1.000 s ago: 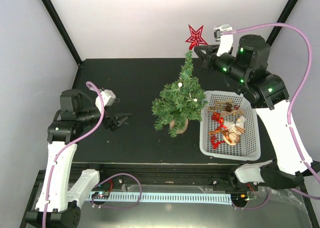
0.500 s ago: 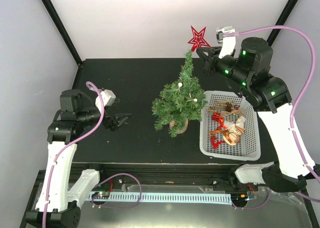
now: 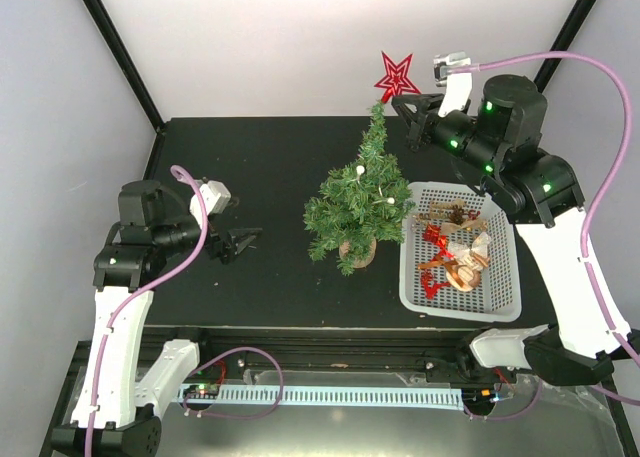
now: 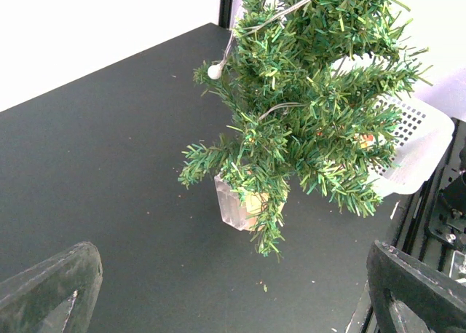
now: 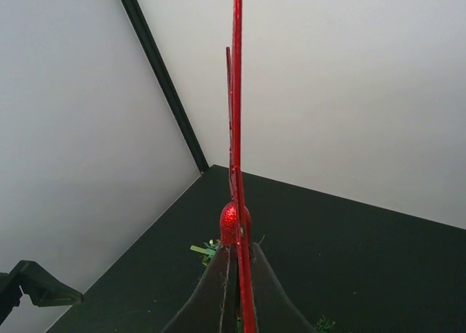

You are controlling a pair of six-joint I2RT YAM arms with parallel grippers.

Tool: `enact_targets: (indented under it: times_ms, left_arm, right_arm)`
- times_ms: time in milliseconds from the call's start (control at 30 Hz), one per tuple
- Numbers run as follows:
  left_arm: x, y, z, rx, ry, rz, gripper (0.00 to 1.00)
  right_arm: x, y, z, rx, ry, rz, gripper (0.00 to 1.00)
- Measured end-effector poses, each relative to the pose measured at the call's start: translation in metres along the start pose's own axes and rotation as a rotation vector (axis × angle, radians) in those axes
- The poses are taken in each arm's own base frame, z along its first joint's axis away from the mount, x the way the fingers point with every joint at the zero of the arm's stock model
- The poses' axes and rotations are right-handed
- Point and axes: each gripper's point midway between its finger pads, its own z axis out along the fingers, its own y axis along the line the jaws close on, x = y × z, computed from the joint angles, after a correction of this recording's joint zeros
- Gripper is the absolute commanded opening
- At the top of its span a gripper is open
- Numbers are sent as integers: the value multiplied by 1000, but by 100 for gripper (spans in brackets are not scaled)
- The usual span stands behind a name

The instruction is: Decorate the small christmas tree

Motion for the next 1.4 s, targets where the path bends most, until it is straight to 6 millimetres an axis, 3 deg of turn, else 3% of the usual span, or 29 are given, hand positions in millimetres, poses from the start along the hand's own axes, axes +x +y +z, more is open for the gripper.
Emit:
enact_targets:
  times_ms: [733, 1400]
  left_arm:
    - [0, 0, 0, 0, 0, 0, 99]
    - [0, 0, 0, 0, 0, 0, 99]
  right_arm:
    - [11, 4, 8, -30, 34, 19, 1]
    - [22, 6, -3, -38, 77, -46, 1]
